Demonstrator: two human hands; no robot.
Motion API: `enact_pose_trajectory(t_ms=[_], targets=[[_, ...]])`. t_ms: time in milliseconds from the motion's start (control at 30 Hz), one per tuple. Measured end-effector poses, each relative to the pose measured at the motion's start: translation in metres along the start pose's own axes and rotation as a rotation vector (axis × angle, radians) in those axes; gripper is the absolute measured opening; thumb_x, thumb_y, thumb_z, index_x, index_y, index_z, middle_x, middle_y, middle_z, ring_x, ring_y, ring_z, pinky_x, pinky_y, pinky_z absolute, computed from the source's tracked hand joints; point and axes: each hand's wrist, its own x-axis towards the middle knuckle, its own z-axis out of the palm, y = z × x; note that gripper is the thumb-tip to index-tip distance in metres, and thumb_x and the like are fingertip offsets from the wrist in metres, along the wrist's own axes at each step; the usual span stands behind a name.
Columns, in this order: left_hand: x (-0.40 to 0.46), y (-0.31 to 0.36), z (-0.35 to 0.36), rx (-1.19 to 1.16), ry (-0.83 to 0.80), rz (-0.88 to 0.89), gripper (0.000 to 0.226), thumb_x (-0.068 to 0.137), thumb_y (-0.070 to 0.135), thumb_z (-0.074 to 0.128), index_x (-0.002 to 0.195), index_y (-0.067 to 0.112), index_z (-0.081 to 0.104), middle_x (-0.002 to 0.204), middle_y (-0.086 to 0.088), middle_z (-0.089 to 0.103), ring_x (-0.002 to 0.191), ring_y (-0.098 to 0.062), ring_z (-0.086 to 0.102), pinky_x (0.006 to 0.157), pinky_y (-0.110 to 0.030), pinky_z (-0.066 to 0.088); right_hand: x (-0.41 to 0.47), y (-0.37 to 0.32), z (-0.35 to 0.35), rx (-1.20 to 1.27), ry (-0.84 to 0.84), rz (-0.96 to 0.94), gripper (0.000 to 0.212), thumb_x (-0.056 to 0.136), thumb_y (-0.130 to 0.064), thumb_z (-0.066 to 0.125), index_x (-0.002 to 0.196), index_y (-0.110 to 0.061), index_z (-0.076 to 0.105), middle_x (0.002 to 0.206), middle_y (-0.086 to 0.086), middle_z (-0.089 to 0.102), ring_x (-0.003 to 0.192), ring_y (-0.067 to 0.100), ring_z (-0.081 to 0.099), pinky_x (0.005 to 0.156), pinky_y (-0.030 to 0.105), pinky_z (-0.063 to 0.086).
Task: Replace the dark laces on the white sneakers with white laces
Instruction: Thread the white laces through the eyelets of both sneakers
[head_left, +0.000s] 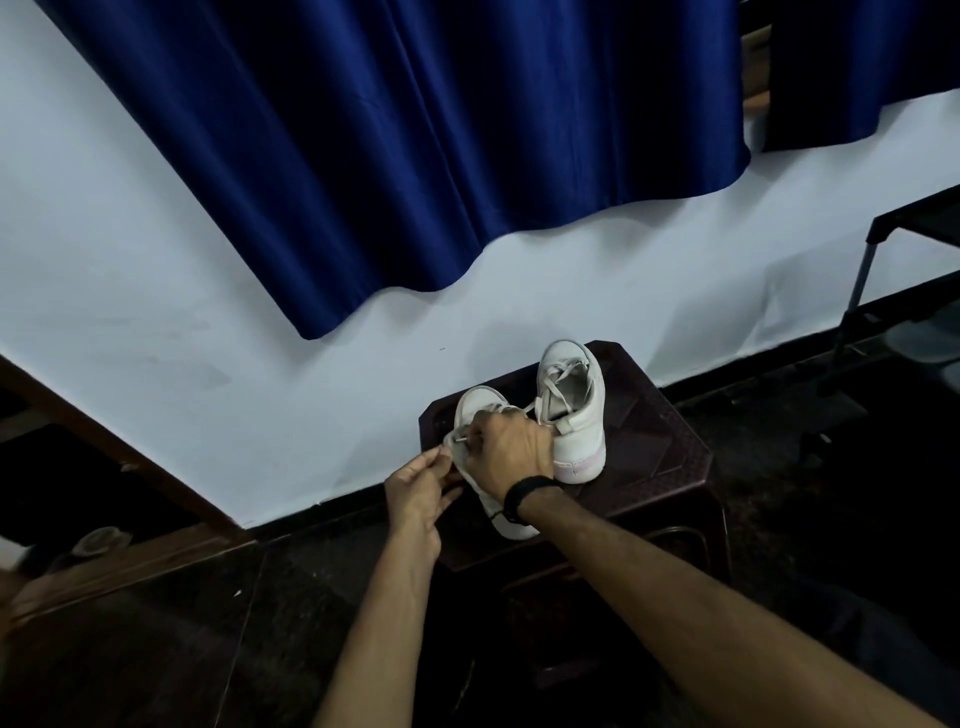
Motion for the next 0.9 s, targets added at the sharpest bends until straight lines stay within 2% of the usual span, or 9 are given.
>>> enact_pose_trajectory(t_ms=[167, 233, 333, 500, 600, 700, 767, 833, 900], targets=[[0.001, -0.001, 0.0, 0.079, 0.005, 0.098, 0.009, 0.09, 0.004, 0.066, 0.096, 0.008, 0.071, 0.078, -0.003, 0.071, 0.07, -0.017, 0.064, 0.063, -0.028, 0.055, 0.0, -0.001, 0.003, -0.005, 0.011, -0.068, 0.029, 0.084, -0.044, 0.054, 0.084, -0.017, 0.066, 0.081, 0.007, 0.069, 0.081, 0.03, 0.066, 0.058, 0.031, 0.044], [0.003, -0.002, 0.0, 0.115, -0.003, 0.143, 0.008, 0.088, 0.005, 0.069, 0.092, 0.009, 0.074, 0.078, -0.004, 0.073, 0.07, -0.018, 0.064, 0.059, -0.025, 0.054, 0.001, -0.002, 0.006, -0.055, 0.022, -0.156, 0.022, 0.083, -0.038, 0.058, 0.08, -0.018, 0.064, 0.077, 0.005, 0.069, 0.076, 0.03, 0.066, 0.053, 0.028, 0.037], [0.009, -0.003, -0.001, 0.139, -0.019, 0.162, 0.007, 0.087, 0.008, 0.07, 0.09, 0.009, 0.076, 0.076, -0.005, 0.074, 0.066, -0.017, 0.062, 0.057, -0.024, 0.052, 0.004, -0.003, 0.005, -0.122, 0.05, -0.231, 0.015, 0.083, -0.032, 0.059, 0.082, -0.018, 0.065, 0.076, 0.005, 0.069, 0.073, 0.03, 0.067, 0.055, 0.028, 0.03], [0.016, -0.004, -0.005, 0.005, -0.04, 0.052, 0.01, 0.092, 0.012, 0.066, 0.087, 0.007, 0.073, 0.065, -0.003, 0.069, 0.054, -0.01, 0.058, 0.055, -0.021, 0.053, 0.002, 0.003, 0.009, -0.04, 0.059, -0.183, 0.032, 0.088, -0.048, 0.051, 0.087, -0.02, 0.065, 0.079, 0.007, 0.068, 0.084, 0.03, 0.064, 0.055, 0.03, 0.035], [0.018, -0.005, -0.004, -0.009, -0.025, 0.069, 0.007, 0.09, 0.004, 0.066, 0.086, 0.006, 0.072, 0.062, 0.0, 0.068, 0.054, -0.009, 0.058, 0.054, -0.018, 0.052, 0.0, 0.002, 0.009, -0.038, 0.076, -0.19, 0.031, 0.087, -0.048, 0.053, 0.081, -0.019, 0.063, 0.073, 0.006, 0.066, 0.08, 0.03, 0.064, 0.051, 0.029, 0.036], [0.023, -0.005, -0.003, 0.04, 0.028, 0.122, 0.013, 0.093, 0.004, 0.061, 0.083, 0.006, 0.068, 0.065, -0.005, 0.067, 0.059, -0.015, 0.06, 0.053, -0.018, 0.052, 0.001, 0.003, 0.009, -0.03, 0.116, -0.197, 0.025, 0.083, -0.043, 0.058, 0.079, -0.019, 0.064, 0.073, 0.004, 0.067, 0.081, 0.026, 0.063, 0.051, 0.028, 0.038], [0.026, -0.001, -0.011, -0.095, 0.061, 0.094, 0.016, 0.097, 0.001, 0.053, 0.084, 0.008, 0.06, 0.075, -0.01, 0.068, 0.063, -0.015, 0.068, 0.059, -0.02, 0.056, 0.001, 0.004, 0.012, 0.0, 0.085, -0.18, 0.026, 0.085, -0.043, 0.055, 0.085, -0.019, 0.065, 0.08, 0.001, 0.068, 0.093, 0.023, 0.06, 0.055, 0.031, 0.043], [0.029, 0.005, -0.029, -0.387, 0.06, 0.033, 0.02, 0.098, -0.001, 0.046, 0.082, 0.01, 0.053, 0.081, -0.012, 0.069, 0.068, -0.016, 0.072, 0.07, -0.026, 0.058, 0.001, 0.005, 0.016, 0.004, 0.081, -0.172, 0.026, 0.086, -0.041, 0.055, 0.087, -0.018, 0.064, 0.084, 0.001, 0.067, 0.097, 0.022, 0.058, 0.056, 0.032, 0.044], [0.035, 0.009, -0.058, -0.632, 0.076, -0.007, 0.025, 0.1, 0.001, 0.041, 0.077, 0.01, 0.047, 0.071, -0.008, 0.065, 0.065, -0.017, 0.068, 0.07, -0.028, 0.056, 0.0, 0.004, 0.016, -0.008, 0.086, -0.171, 0.024, 0.084, -0.041, 0.06, 0.086, -0.017, 0.063, 0.085, 0.001, 0.064, 0.094, 0.023, 0.059, 0.055, 0.032, 0.044]])
